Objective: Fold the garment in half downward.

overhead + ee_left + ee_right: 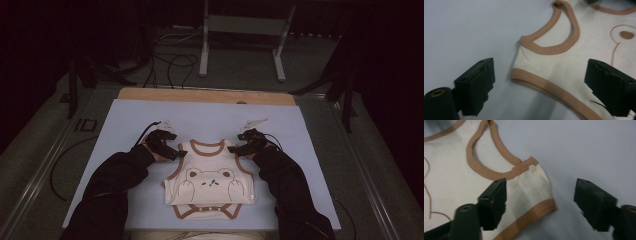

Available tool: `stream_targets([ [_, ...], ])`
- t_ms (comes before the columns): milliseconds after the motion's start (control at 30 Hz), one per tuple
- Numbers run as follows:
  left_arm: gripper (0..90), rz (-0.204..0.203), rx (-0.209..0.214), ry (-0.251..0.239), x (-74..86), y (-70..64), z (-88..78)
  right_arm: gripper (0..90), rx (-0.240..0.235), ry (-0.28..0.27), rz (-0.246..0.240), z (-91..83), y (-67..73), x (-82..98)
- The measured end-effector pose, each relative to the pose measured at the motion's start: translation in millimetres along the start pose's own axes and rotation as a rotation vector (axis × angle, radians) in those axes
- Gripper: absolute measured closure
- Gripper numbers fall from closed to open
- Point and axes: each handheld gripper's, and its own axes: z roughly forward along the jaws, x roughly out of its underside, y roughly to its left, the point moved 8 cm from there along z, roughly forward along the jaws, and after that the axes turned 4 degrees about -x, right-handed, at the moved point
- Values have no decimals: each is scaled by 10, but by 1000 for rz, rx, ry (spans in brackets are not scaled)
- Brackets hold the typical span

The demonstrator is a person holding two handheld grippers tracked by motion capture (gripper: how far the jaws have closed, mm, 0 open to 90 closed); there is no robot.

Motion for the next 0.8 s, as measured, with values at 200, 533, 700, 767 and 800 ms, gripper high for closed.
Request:
stream_targets([
  [200, 161, 13, -13, 41, 38, 34, 96, 364, 6, 27, -1, 23, -68, 25],
  [533, 364, 51, -53, 62, 55, 78, 209, 435, 10, 54, -19, 88, -92, 46],
  [700, 441, 56, -53, 66, 45, 63, 225, 480, 22, 66, -38, 89, -88, 46],
  [767, 477, 57, -52, 67, 36, 47, 229, 510, 22, 65, -42, 89, -75, 46],
  [800, 508, 65, -52, 70, 34, 42, 231, 536, 16, 64, -42, 89, -62, 46],
])
